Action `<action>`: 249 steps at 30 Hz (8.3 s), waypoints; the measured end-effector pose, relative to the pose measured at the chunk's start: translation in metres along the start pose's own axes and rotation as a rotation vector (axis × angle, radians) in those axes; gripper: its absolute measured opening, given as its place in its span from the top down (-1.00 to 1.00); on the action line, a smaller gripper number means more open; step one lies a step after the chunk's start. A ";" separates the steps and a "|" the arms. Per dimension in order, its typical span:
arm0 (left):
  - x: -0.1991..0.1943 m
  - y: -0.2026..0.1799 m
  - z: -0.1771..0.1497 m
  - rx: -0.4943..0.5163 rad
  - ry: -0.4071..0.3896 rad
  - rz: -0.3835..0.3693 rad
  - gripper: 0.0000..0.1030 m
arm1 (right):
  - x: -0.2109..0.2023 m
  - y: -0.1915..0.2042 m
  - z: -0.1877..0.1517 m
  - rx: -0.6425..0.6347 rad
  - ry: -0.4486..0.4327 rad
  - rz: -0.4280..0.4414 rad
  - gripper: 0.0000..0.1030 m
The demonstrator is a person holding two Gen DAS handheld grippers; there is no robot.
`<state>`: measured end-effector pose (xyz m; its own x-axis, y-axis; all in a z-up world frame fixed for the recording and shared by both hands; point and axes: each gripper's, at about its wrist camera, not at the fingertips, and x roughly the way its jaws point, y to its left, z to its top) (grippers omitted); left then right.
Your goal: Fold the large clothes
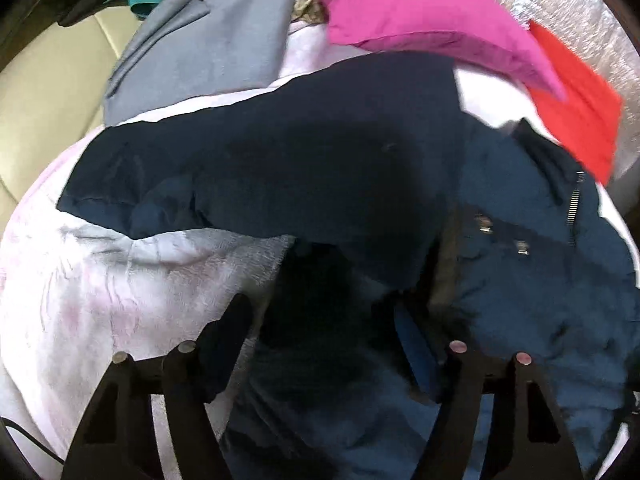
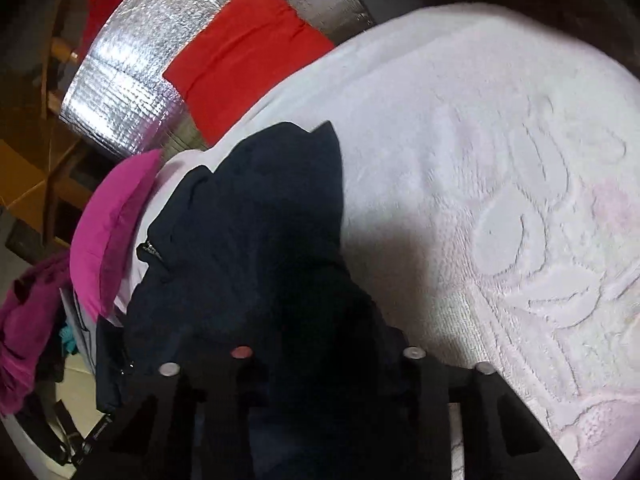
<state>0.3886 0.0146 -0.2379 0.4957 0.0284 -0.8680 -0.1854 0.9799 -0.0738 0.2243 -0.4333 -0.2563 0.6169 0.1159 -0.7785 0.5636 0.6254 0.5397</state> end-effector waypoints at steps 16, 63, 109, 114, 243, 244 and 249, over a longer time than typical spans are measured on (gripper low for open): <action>-0.026 0.046 0.022 -0.027 -0.024 -0.069 -0.47 | -0.029 0.018 0.002 -0.062 -0.037 -0.071 -0.16; -0.064 0.112 0.085 -0.264 -0.337 -0.268 0.82 | -0.038 0.083 -0.052 -0.288 -0.104 0.037 0.12; -0.038 0.032 0.033 -0.029 0.054 -0.317 -0.51 | -0.024 0.207 -0.116 -0.731 -0.095 -0.003 -0.45; -0.028 0.026 0.033 -0.024 0.080 -0.275 -0.51 | 0.021 0.243 -0.144 -0.939 -0.120 -0.251 -0.45; -0.010 0.058 0.051 -0.158 0.102 -0.479 -0.05 | -0.006 0.042 -0.024 -0.055 -0.029 0.050 0.57; -0.007 0.061 0.051 -0.176 0.114 -0.511 -0.05 | -0.005 0.041 -0.024 -0.052 -0.027 0.052 0.57; -0.004 0.060 0.051 -0.223 0.159 -0.610 -0.04 | 0.000 0.042 -0.024 -0.049 -0.018 0.047 0.57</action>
<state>0.4188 0.0836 -0.2136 0.4392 -0.5643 -0.6990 -0.0908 0.7462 -0.6595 0.2344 -0.3885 -0.2415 0.6524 0.1325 -0.7462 0.5063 0.6565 0.5592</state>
